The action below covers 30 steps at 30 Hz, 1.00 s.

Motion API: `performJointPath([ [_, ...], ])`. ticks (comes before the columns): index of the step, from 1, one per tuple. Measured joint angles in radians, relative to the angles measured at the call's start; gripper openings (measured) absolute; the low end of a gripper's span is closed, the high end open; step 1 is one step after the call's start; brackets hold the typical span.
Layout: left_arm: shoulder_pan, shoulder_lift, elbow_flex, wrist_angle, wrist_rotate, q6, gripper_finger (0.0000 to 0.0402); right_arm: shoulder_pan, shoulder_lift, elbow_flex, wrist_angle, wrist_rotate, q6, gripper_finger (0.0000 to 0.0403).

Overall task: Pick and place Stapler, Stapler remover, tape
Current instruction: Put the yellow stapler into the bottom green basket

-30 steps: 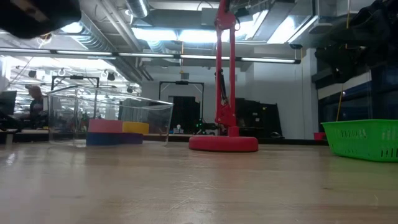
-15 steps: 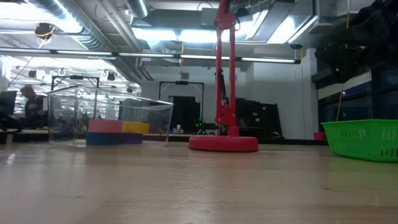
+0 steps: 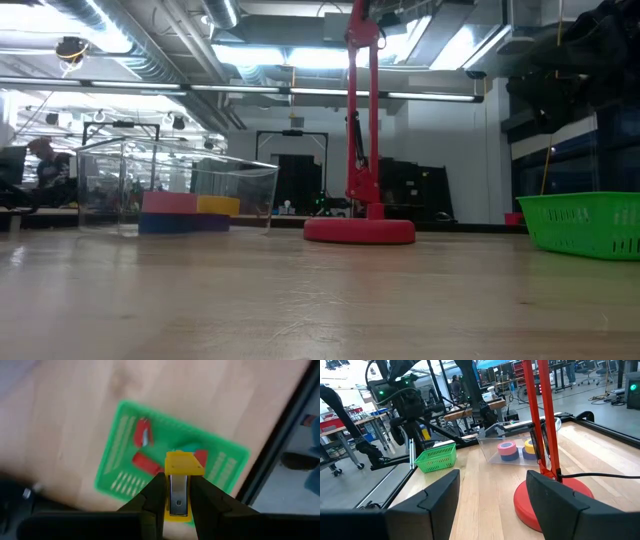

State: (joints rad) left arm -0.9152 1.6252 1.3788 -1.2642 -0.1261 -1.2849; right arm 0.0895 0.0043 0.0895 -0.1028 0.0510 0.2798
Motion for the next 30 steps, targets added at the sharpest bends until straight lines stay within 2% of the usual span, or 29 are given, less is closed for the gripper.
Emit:
performJointPath([
  [4, -0.023, -0.007, -0.001, -0.066, 0.027, -0.093, 0.0064, 0.000, 0.000, 0.000, 0.000, 0.000, 0.000, 0.0232],
  [11, -0.031, -0.016, -0.120, -0.002, 0.128, -0.153, 0.0064, 0.000, 0.000, 0.000, 0.000, 0.000, 0.000, 0.0232],
  [16, -0.035, -0.034, -0.202, 0.093, 0.121, -0.153, 0.0065, 0.000, 0.000, 0.000, 0.000, 0.000, 0.000, 0.0232],
  [22, -0.012, -0.041, -0.285, 0.094, 0.118, -0.153, 0.0067, 0.000, 0.000, 0.000, 0.000, 0.000, 0.000, 0.0232],
  [30, 0.033, -0.041, -0.341, 0.118, 0.106, -0.184, 0.0099, 0.000, 0.000, 0.000, 0.000, 0.000, 0.000, 0.0232],
])
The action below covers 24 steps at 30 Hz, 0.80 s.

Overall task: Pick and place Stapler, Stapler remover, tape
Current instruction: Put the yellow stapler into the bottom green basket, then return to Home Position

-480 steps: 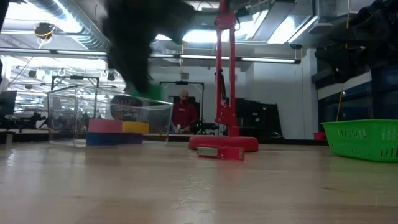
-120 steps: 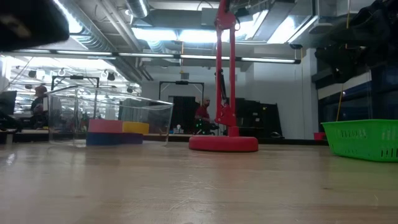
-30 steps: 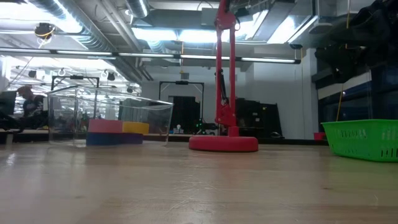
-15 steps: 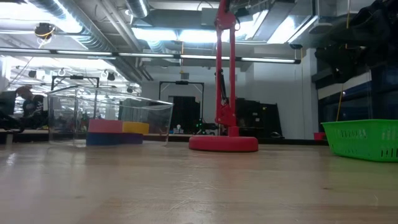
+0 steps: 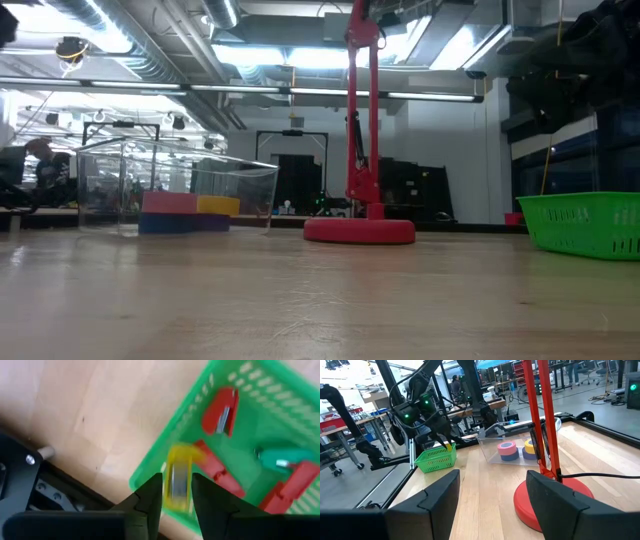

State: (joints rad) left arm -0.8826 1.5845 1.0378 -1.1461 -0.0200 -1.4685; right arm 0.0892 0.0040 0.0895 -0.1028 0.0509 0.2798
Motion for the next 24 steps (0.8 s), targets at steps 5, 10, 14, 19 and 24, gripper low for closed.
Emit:
performJointPath([
  [5, 0.050, -0.016, 0.000, -0.003, -0.018, 0.011, 0.0121, 0.000, 0.000, 0.000, 0.000, 0.000, 0.000, 0.0232],
  [10, 0.113, -0.053, 0.000, 0.031, 0.004, 0.036, 0.0139, 0.000, 0.000, 0.000, 0.000, 0.000, 0.000, 0.0232],
  [14, 0.177, -0.087, 0.000, 0.035, -0.017, 0.075, 0.0147, 0.000, 0.000, 0.000, 0.000, 0.000, 0.000, 0.0232],
  [19, 0.291, -0.154, 0.000, 0.062, -0.049, 0.209, 0.0145, 0.000, 0.000, 0.000, 0.000, 0.000, 0.000, 0.0232],
  [24, 0.421, -0.235, 0.000, 0.075, -0.111, 0.363, 0.0141, 0.000, 0.000, 0.000, 0.000, 0.000, 0.000, 0.0232],
])
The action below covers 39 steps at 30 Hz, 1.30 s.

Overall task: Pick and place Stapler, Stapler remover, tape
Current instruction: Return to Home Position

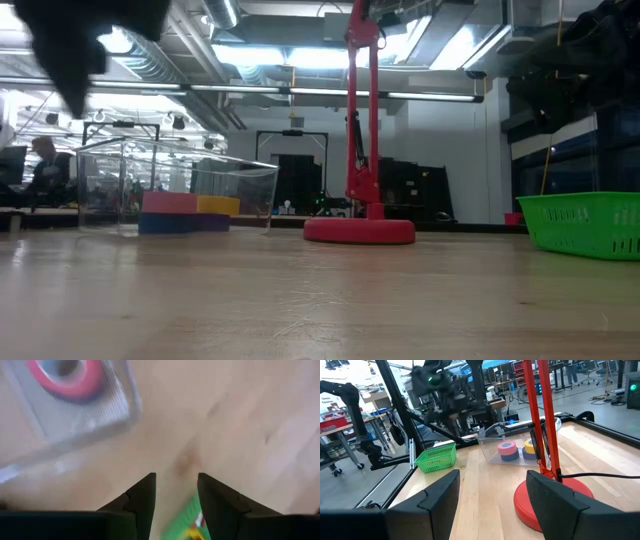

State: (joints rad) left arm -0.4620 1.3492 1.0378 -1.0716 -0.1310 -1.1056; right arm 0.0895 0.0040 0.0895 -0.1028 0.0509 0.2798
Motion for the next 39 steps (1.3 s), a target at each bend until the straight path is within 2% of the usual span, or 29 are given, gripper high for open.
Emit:
performJointPath([
  [6, 0.125, -0.078, 0.000, 0.015, -0.060, 0.182, 0.0141, 0.000, 0.000, 0.000, 0.000, 0.000, 0.000, 0.0232],
  [13, 0.252, -0.141, -0.027, 0.170, 0.013, 0.383, 0.0138, 0.000, 0.000, 0.000, 0.000, 0.000, 0.000, 0.0232],
  [17, 0.290, -0.233, -0.171, 0.358, 0.053, 0.476, 0.0136, 0.000, 0.000, 0.000, 0.000, 0.000, 0.000, 0.0232],
  [22, 0.341, -0.382, -0.361, 0.538, 0.095, 0.678, 0.0136, 0.000, 0.000, 0.000, 0.000, 0.000, 0.000, 0.0232],
  [27, 0.382, -0.564, -0.516, 0.680, 0.097, 1.087, 0.0135, 0.000, 0.000, 0.000, 0.000, 0.000, 0.000, 0.0232],
  [29, 0.384, -0.641, -0.576, 0.733, 0.087, 1.197, 0.0136, 0.000, 0.000, 0.000, 0.000, 0.000, 0.000, 0.0232],
  [33, 0.396, -0.797, -0.671, 0.790, 0.073, 1.268, 0.0135, 0.000, 0.000, 0.000, 0.000, 0.000, 0.000, 0.0232],
  [39, 0.415, -1.049, -0.758, 0.791, 0.013, 1.312, 0.0132, 0.000, 0.000, 0.000, 0.000, 0.000, 0.000, 0.0232],
])
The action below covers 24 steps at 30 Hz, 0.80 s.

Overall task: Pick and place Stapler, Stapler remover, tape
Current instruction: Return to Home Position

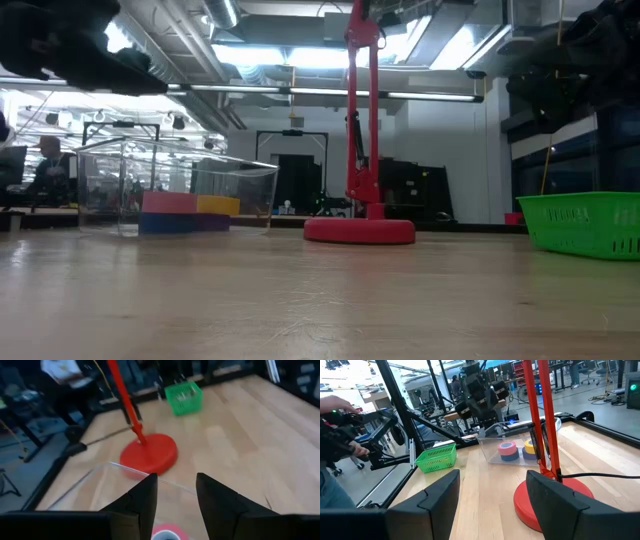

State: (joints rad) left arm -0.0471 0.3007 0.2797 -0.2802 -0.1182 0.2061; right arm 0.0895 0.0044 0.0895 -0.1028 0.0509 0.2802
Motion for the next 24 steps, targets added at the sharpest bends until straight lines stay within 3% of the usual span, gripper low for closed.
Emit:
performJointPath([
  [11, -0.007, -0.299, -0.121, -0.062, -0.045, -0.196, 0.0130, 0.000, 0.000, 0.000, 0.000, 0.000, 0.000, 0.0232],
  [16, -0.007, -0.301, -0.140, -0.047, -0.063, -0.230, 0.0130, 0.000, 0.000, 0.000, 0.000, 0.000, 0.000, 0.0232],
  [24, -0.008, -0.300, -0.145, 0.045, -0.109, -0.099, 0.0129, 0.000, 0.000, 0.000, 0.000, 0.000, 0.000, 0.0232],
])
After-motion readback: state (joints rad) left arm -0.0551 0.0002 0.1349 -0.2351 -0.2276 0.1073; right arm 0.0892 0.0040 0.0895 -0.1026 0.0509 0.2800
